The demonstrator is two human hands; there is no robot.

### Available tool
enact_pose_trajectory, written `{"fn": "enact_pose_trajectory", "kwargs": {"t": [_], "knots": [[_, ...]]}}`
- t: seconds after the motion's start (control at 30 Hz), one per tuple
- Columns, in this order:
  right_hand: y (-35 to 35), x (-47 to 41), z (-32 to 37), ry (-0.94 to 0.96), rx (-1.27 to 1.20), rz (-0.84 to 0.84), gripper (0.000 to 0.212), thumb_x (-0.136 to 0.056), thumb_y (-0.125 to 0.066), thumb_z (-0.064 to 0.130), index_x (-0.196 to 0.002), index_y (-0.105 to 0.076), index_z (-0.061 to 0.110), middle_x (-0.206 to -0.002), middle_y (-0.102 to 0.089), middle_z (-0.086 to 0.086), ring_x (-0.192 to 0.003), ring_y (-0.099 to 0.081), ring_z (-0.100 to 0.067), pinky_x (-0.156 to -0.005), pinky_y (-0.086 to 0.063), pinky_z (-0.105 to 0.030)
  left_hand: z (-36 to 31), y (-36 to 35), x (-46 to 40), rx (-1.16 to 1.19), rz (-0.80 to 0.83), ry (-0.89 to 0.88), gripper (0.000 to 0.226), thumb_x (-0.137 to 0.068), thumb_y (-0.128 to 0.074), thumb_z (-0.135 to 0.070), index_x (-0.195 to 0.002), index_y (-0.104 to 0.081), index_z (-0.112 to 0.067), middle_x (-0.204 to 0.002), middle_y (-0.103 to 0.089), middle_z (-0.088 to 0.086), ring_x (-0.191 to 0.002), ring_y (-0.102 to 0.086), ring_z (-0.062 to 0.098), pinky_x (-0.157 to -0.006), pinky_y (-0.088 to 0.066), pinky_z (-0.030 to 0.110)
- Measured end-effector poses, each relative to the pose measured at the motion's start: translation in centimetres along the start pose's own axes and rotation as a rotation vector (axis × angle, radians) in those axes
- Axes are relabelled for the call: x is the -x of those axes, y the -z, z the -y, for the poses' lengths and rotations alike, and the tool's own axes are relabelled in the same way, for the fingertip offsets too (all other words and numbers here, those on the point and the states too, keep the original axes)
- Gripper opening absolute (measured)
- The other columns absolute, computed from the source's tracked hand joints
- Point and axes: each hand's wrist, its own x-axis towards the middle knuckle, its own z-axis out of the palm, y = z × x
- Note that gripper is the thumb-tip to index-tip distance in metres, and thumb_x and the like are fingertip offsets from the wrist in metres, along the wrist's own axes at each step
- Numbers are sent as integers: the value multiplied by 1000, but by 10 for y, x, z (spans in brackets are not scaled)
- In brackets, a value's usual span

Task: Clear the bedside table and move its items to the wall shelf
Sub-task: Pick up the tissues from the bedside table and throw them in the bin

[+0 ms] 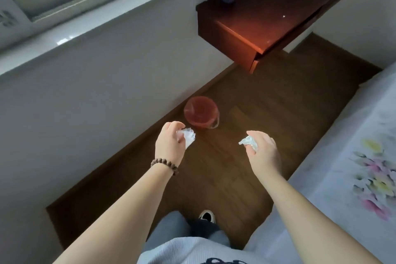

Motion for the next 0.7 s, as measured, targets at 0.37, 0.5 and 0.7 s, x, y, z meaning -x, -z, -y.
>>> {"fn": "enact_pose_trajectory", "kwargs": {"t": [0.37,0.5,0.7], "knots": [[-60,-153,23,-102,28,65,34,-87,-62,20,-121,-57,23,-123,-57,4,-109,-52,-16,-79,-49,-26,26,-58,-177,-17,146,7,21,-92,-50,-6,-109,-62,-11,-112,-61,7,-90,-58,17,-76,-40,22],[-105,-212,24,-183,32,99,34,-88,-62,19,-122,-57,23,-124,-57,4,-110,-52,-17,-85,-53,-33,51,-95,-251,-21,215,4,17,-92,-52,-8,-104,-65,-9,-104,-62,6,-85,-58,18,-72,-40,23],[-175,-287,-5,-222,13,155,36,-86,-61,11,-120,-59,23,-127,-56,5,-114,-49,-19,-91,-49,-37,96,-194,-345,-57,378,58,17,-91,-54,-9,-98,-70,-7,-109,-63,11,-98,-61,26,-82,-46,28]]}}
